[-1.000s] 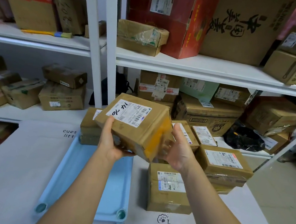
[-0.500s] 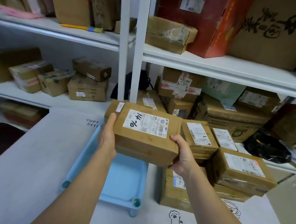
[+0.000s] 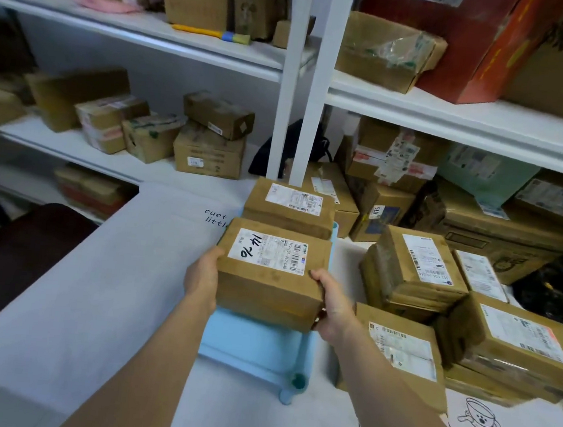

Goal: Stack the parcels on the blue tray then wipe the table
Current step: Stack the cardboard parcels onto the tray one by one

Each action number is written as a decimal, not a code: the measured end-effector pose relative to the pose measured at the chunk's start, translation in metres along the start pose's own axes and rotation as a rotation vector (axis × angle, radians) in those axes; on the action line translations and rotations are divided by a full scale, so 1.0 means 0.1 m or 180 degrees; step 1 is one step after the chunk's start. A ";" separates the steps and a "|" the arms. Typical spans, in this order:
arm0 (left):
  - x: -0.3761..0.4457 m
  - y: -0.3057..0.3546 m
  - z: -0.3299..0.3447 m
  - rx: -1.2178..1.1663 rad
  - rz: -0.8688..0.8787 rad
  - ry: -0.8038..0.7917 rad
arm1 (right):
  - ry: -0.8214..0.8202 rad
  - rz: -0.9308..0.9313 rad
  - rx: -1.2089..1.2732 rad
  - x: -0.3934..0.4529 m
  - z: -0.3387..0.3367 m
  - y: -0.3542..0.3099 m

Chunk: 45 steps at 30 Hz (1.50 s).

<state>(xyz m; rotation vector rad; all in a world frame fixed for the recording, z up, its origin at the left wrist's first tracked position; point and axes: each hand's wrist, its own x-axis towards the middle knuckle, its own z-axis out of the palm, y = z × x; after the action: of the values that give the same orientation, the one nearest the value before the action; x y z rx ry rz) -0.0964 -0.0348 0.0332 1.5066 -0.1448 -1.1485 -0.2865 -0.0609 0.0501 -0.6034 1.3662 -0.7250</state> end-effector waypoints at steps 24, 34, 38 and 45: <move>0.63 -0.05 0.03 0.0610 0.0506 0.0033 | 0.0019 -0.0147 -0.0401 0.51 0.29 0.07; -0.07 0.08 0.73 0.2096 0.2725 0.0471 | 0.1090 -0.0481 -0.0233 0.34 -0.13 -0.10; -0.40 -0.14 1.15 0.2225 0.2626 -0.0190 | 0.1161 -0.0615 -0.0034 0.14 -0.56 -0.17; -0.60 -0.72 1.67 0.2584 0.1353 -0.1294 | 0.1649 -0.0385 -0.0058 0.01 -1.35 -0.03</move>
<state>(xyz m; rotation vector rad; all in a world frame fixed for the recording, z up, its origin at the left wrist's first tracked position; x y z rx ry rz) -0.2800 -0.0878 0.0357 1.7731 -1.2719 -1.0746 -0.4207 -0.0599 0.0361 -0.5350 1.8236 -1.0140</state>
